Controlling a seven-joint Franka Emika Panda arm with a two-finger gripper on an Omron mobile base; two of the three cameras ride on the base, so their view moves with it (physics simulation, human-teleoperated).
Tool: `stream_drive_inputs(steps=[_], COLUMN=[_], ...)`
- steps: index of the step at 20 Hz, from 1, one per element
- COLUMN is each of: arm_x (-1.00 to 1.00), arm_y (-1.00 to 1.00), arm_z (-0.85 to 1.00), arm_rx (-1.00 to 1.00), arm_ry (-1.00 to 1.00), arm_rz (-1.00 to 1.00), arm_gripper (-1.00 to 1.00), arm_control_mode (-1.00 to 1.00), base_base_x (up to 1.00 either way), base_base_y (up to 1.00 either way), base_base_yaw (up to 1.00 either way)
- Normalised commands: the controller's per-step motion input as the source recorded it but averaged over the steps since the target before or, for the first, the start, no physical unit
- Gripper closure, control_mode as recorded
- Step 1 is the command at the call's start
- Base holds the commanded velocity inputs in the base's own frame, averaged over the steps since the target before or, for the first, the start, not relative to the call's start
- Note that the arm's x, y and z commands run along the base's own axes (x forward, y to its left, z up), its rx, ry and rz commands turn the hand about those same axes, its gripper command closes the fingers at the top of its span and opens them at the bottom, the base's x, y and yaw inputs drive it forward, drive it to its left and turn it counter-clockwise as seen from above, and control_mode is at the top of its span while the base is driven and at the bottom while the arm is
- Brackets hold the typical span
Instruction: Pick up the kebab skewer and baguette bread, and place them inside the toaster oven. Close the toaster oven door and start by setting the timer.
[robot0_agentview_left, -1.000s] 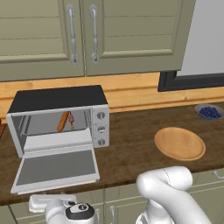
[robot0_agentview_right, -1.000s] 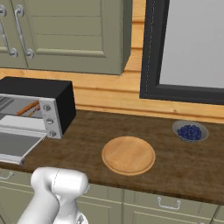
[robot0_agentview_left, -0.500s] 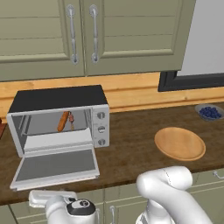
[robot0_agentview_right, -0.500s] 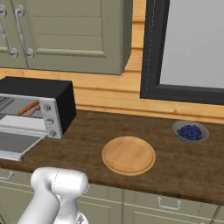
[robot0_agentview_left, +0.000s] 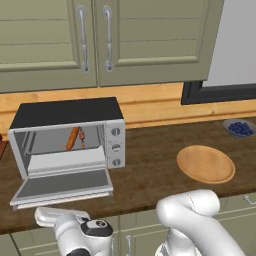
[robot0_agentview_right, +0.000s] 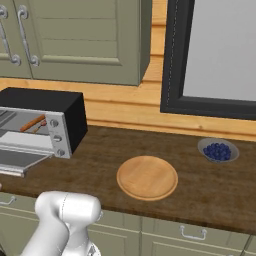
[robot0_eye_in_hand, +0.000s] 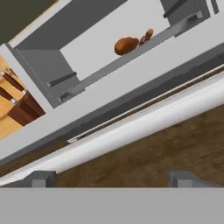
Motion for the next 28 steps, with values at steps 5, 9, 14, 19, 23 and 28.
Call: stream_drive_inputs(steps=[5,9,14,19,23,28], arm_x=[0.40,0.47,0.44,0.45,0.43,0.52], arm_y=[-0.28,-0.26,-0.27,-0.26,-0.25,-0.21], arm_z=[0.33,0.26,0.14,0.03,0.01,0.00], arm_rx=[0.06,0.03,0.03,0.00,0.00,0.00], arm_ry=[0.01,0.02,0.02,0.00,0.00,0.00], arm_rz=[0.00,0.00,0.00,0.00,0.00,0.00], arm_gripper=[-1.00,-1.00,-1.00,-1.00,-1.00,-1.00], arm_control_mode=[-1.00,-1.00,-1.00,-1.00,-1.00,-1.00], base_base_x=[0.00,0.00,0.00,0.00,0.00,0.00], base_base_y=[0.00,0.00,0.00,0.00,0.00,0.00], base_base_yaw=[0.00,0.00,0.00,0.00,0.00,0.00])
